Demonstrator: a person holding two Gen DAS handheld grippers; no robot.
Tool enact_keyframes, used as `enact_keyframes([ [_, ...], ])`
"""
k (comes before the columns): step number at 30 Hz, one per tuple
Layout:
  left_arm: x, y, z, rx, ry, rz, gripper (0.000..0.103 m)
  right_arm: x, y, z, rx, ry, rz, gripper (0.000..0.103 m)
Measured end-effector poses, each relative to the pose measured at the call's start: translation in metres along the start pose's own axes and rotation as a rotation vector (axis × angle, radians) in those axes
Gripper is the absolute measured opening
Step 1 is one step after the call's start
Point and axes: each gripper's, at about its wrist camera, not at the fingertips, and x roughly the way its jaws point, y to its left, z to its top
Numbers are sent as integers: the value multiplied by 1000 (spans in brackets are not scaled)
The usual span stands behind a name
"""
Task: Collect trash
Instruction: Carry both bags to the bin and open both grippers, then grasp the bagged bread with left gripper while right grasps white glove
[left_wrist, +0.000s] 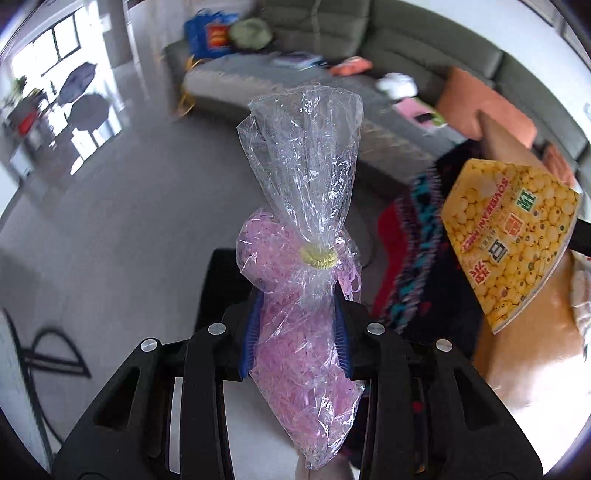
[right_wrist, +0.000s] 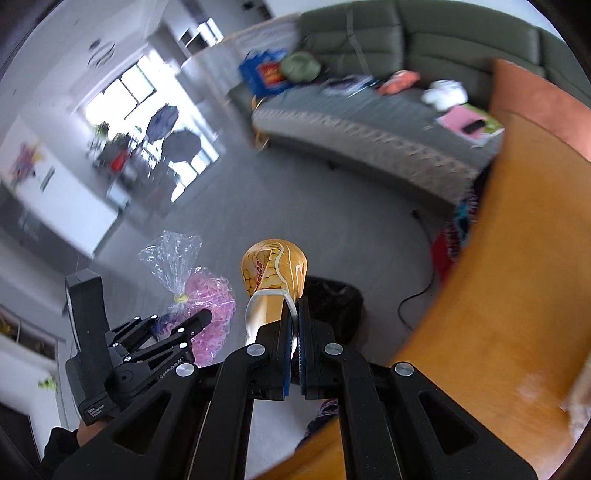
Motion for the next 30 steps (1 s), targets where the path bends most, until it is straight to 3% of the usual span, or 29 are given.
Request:
enact_keyframes([
  [3, 8, 22, -2, -32, 23, 26, 41, 32, 27, 12, -47, 53, 3, 4],
  [4, 10, 27, 1, -44, 31, 32, 61, 43, 35, 18, -58, 77, 3, 7],
  [5, 13, 33, 2, -58, 39, 44, 93, 51, 39, 20, -66, 96, -10, 17],
  [6, 14, 40, 5, -73, 35, 62, 96, 59, 42, 23, -76, 108, -23, 24],
  [7, 13, 44, 8, -77, 17, 71, 97, 67, 49, 28, -92, 111, -36, 40],
  [8, 13, 46, 11, -76, 13, 84, 97, 70, 53, 29, -103, 104, -50, 48],
  [10, 14, 51, 15, -77, 15, 113, 97, 72, 58, 30, -116, 92, -57, 48],
  [17, 8, 58, 17, -87, 7, 112, 97, 65, 58, 33, -110, 64, -47, 48],
  [25, -1, 28, 23, -25, -16, 75, 97, 33, 34, 28, -55, 16, -49, 48],
  [30, -10, -11, 28, 45, -40, 33, 97, -3, 6, 22, -5, -33, -65, 48],
])
